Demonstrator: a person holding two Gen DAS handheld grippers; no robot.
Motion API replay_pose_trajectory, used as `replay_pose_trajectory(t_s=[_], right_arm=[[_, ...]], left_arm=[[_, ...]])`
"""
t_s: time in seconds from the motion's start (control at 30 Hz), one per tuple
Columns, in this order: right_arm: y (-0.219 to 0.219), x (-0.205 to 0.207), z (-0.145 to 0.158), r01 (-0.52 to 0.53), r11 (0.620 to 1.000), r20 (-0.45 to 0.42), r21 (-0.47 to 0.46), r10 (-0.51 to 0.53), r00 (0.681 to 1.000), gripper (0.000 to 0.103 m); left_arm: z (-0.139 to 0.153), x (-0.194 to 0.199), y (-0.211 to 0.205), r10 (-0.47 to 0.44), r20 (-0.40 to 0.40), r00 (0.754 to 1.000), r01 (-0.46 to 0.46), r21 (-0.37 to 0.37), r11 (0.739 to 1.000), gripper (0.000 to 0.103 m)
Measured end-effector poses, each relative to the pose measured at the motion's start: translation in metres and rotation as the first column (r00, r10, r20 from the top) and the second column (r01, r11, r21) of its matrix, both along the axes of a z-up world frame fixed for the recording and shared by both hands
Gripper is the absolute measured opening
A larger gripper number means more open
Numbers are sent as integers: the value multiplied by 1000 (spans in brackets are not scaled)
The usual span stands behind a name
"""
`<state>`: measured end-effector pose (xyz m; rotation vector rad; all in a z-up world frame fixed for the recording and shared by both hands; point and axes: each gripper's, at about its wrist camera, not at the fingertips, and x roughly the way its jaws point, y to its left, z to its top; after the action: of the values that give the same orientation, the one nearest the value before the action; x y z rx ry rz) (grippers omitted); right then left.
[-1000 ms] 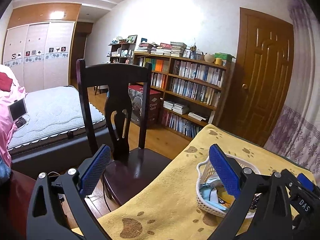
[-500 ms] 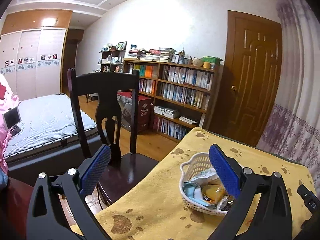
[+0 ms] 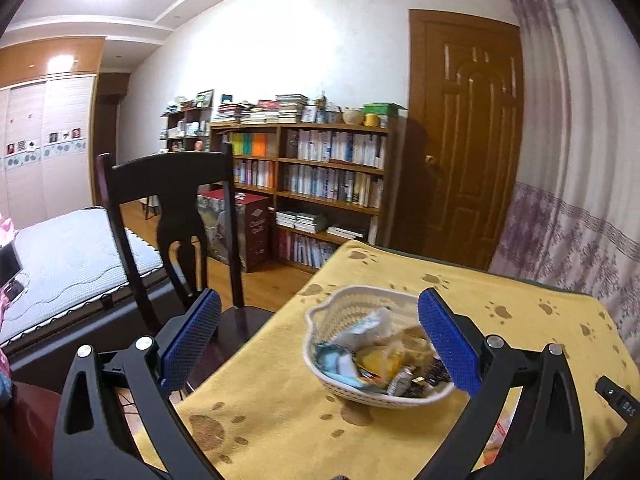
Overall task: Organize snacks
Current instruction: 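Move right tool back to the blue box on the table, then grasp the blue box with right tool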
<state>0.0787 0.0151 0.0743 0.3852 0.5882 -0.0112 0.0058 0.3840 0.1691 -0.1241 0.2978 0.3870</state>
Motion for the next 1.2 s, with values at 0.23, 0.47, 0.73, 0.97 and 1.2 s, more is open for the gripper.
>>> replay_pose_trajectory(t_s=[0.23, 0.47, 0.73, 0.97, 1.2], right_arm=[[3, 3, -11, -27, 1000, -30, 13, 28, 999, 90], [17, 28, -13, -108, 994, -34, 5, 108, 994, 90], [32, 50, -34, -290, 957, -113, 27, 291, 950, 90], [47, 10, -47, -483, 875, -164, 29, 481, 861, 90], [61, -17, -44, -562, 825, -186, -53, 545, 818, 90]], left_arm=[[-5, 3, -21, -58, -27, 998, 59, 33, 998, 100], [-11, 6, -33, -89, -56, 994, 92, 52, 994, 100], [-22, 14, -36, -117, -104, 988, 122, 45, 991, 100], [-28, 19, -46, -142, -127, 982, 150, 60, 987, 100], [-35, 23, -60, -169, -157, 973, 185, 91, 979, 100]])
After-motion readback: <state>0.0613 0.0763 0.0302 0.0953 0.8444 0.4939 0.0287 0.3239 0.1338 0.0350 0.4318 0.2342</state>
